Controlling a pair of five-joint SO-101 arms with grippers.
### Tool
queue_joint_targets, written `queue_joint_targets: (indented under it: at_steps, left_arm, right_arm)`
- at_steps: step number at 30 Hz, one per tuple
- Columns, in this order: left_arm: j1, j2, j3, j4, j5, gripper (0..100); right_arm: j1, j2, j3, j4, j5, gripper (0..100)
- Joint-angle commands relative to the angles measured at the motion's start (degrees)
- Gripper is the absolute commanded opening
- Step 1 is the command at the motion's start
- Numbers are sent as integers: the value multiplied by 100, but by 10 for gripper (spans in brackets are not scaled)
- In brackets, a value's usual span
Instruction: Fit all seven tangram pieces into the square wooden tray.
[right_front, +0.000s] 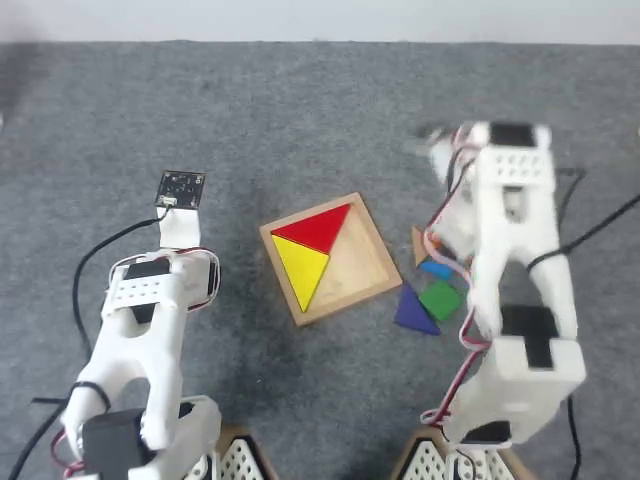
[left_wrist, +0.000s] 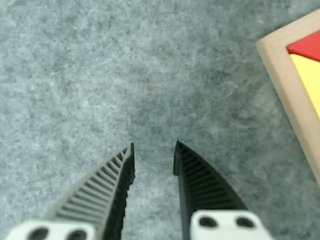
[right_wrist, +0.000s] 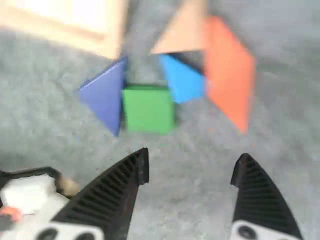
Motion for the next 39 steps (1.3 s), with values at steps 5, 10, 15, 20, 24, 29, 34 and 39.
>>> queue_joint_targets:
  at_steps: [5,10,15,20,24,29,34,39]
  left_arm:
    - [26,-44,-13,-105,-35,123]
    - [26,-44,-13,-105,-35,123]
    - [26,-44,-13,-105,-35,123]
    - [26,-44,-13,-105,-35,123]
    - [26,-44,-13,-105,-35,123]
    - [26,-44,-13,-105,-35,123]
    - [26,-44,-13,-105,-35,123]
    - [26,-44,-13,-105,-35,123]
  right_arm:
    - [-145,13,1407,-2607,923,274]
    - [-66,646,1178,-3169,818,274]
    - [-13,1270,615,-3116,853,274]
    - [40,1710,79,-2668,897,258]
    - [136,1877,-220,-2510,870,92]
    - [215,1921,-220,-2457,879,67]
    - [207,1859,-431,-2079,870,61]
    - [365,1868,-1662,-1200,-123,60]
